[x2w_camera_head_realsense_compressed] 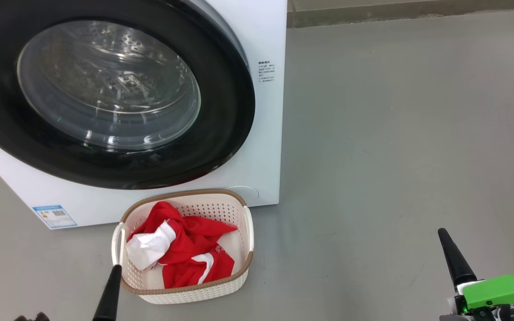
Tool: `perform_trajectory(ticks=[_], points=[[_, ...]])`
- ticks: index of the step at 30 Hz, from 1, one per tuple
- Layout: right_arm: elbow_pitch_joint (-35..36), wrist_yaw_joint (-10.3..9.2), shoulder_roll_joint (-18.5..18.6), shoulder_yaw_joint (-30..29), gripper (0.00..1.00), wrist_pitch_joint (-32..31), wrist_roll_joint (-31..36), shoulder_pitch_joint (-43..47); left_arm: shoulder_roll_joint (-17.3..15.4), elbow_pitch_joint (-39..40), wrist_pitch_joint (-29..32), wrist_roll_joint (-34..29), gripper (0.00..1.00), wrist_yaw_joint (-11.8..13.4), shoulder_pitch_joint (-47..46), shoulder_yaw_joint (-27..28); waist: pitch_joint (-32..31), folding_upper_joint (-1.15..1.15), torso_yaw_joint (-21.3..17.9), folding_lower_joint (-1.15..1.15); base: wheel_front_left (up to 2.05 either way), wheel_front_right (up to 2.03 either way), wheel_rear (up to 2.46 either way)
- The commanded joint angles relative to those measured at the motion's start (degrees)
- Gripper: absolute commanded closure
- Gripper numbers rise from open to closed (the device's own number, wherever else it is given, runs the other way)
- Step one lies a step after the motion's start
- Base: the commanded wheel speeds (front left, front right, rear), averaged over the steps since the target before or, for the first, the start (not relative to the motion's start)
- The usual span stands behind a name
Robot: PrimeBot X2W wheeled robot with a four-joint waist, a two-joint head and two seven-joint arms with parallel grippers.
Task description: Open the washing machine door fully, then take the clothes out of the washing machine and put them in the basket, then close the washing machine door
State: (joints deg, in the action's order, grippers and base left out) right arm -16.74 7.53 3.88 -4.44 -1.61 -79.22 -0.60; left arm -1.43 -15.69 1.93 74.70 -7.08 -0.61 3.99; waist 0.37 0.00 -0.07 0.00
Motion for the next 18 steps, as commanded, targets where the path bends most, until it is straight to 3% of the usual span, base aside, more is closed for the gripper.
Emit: perform_trajectory(ticks=[1,18], points=[[1.8,-0.03,0.5,0.6,1.0,-0.3,-1.1,-3.1,-1.1,1.5,0.4,1.6,1.0,-0.3,-3.1,1.8,0.0,0.0,0.0,0.0,0.0,0.0,0.0],[2.4,-0.04,-0.4,-1.0,1.0,-3.2,-9.1,-4.7,-1.3,1.6,3.2,12.1,1.0,-0.4,-4.7,2.3,-0.1,0.0,0.0,0.0,0.0,0.0,0.0]])
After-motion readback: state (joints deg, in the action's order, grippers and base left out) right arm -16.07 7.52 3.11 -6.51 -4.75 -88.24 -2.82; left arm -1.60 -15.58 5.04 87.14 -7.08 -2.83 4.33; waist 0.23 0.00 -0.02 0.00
